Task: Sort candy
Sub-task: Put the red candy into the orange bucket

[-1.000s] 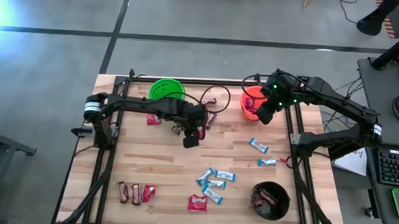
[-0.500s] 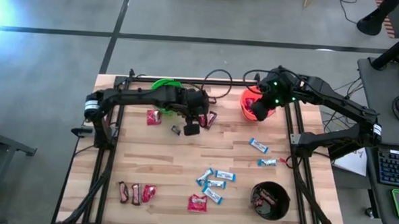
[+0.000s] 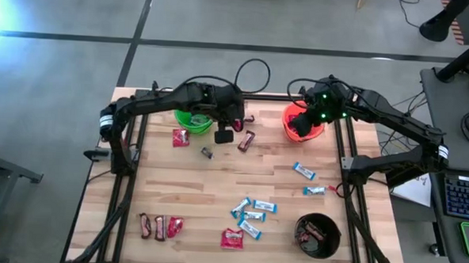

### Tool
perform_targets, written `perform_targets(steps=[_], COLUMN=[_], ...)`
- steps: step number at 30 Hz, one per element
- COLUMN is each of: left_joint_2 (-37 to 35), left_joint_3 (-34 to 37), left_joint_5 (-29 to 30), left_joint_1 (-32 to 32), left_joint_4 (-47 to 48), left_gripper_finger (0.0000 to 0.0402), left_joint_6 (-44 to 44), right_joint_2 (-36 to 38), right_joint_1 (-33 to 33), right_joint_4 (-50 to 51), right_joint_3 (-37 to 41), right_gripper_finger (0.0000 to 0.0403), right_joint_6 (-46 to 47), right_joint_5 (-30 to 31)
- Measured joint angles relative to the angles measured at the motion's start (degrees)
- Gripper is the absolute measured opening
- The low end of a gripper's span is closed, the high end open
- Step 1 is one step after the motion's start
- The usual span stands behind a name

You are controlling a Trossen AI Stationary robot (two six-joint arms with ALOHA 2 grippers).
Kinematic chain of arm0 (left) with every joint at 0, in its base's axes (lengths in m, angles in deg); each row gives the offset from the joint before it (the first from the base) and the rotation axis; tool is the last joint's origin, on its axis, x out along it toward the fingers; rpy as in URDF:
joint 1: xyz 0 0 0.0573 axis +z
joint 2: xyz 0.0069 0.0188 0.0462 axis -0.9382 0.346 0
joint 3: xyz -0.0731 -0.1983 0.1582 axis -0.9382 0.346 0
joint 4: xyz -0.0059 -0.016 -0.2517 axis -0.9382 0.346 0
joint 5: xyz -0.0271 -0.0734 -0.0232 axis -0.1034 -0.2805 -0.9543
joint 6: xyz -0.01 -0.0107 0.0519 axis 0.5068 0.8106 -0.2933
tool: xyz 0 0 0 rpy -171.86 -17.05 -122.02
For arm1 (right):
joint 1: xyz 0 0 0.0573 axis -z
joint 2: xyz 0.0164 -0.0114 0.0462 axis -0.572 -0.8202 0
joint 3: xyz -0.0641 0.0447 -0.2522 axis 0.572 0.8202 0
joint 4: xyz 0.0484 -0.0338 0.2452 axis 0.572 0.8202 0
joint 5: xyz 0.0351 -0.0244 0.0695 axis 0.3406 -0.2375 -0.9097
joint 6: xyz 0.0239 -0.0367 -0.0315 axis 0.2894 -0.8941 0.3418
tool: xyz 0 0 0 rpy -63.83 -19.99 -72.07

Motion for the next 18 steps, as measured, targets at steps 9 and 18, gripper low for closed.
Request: perform_targets(steps=[9, 18], left_joint_2=[0.0, 0.0], left_joint_3=[-5.2, -7.8], left_joint_5=[0.0, -0.1], left_joint_1=[0.4, 0.7], left_joint_4=[-0.7, -3.9], left_gripper_finger=[0.0, 0.0], left_joint_6=[-3.5, -5.1], right_joint_2=[0.0, -2.5], right_joint_1=[-1.0, -5.6], right_joint_4=[-11.6, -19.1], right_joint_3=[0.0, 0.0], right_gripper_finger=[0.0186, 0.0184], right_joint_6=[8.0, 11.7], right_joint_5=[0.1, 5.0])
